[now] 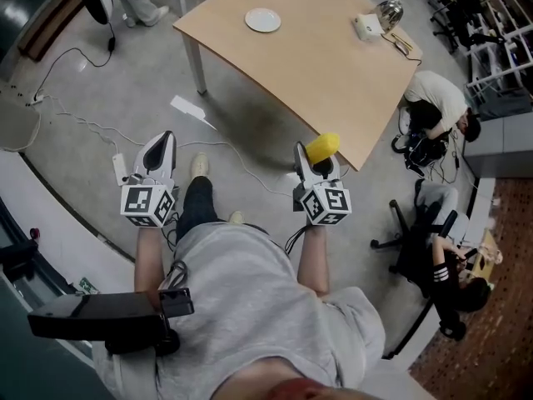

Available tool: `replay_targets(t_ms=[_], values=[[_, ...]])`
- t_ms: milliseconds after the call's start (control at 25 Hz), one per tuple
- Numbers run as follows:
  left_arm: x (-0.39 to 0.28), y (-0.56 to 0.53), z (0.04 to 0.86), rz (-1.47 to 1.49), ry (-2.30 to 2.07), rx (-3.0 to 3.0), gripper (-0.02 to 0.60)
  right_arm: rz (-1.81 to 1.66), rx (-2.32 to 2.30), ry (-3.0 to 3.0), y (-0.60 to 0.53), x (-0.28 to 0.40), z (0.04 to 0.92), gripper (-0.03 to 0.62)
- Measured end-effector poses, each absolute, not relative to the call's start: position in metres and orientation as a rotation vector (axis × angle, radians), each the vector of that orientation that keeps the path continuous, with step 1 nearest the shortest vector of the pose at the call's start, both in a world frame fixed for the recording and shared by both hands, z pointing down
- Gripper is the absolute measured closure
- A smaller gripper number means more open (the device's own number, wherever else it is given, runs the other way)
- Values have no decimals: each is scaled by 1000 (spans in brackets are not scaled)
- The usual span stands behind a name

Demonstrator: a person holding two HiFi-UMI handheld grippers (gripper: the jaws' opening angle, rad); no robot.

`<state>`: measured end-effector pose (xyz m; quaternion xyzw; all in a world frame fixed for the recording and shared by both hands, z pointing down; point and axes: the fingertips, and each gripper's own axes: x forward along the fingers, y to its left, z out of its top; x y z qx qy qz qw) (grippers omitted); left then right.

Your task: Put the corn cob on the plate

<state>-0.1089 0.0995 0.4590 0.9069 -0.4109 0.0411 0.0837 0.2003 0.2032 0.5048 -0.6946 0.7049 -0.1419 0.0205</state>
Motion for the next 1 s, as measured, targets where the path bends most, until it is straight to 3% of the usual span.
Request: replay_targets(t_ms=[1000], values=[[-120, -101, 447, 160, -971, 2787, 563, -492, -2298, 2032, 47, 158, 498, 359]])
